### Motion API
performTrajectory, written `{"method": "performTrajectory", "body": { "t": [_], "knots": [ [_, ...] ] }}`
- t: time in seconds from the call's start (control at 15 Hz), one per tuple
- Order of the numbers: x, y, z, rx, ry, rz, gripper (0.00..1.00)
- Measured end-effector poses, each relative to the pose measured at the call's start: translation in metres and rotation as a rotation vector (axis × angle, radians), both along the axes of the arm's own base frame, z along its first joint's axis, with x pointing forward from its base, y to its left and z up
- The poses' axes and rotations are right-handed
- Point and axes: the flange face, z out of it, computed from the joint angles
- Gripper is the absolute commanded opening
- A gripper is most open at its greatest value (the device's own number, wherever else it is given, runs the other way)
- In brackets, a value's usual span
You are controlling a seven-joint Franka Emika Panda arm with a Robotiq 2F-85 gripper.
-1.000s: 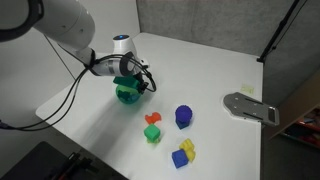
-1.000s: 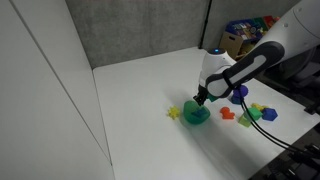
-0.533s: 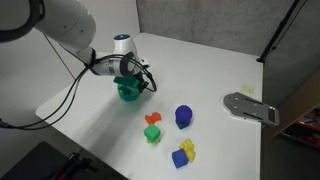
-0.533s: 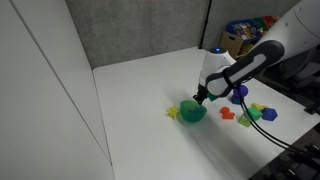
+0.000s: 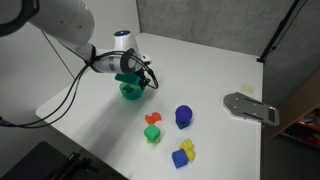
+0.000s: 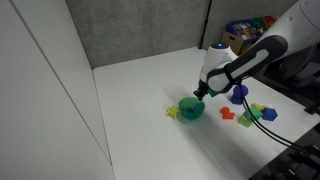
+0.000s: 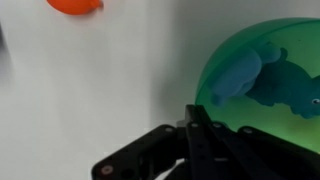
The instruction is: Put the green block on top of the yellow block, move the green bowl to the right, pick up the yellow toy on the left and put it in the green bowl
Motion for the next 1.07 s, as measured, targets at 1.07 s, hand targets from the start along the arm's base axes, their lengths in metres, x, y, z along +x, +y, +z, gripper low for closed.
{"method": "performTrajectory", "body": {
  "t": [1.07],
  "knots": [
    [0.014,-0.085,0.038,-0.208,-0.069,-0.052,0.01]
  ]
}}
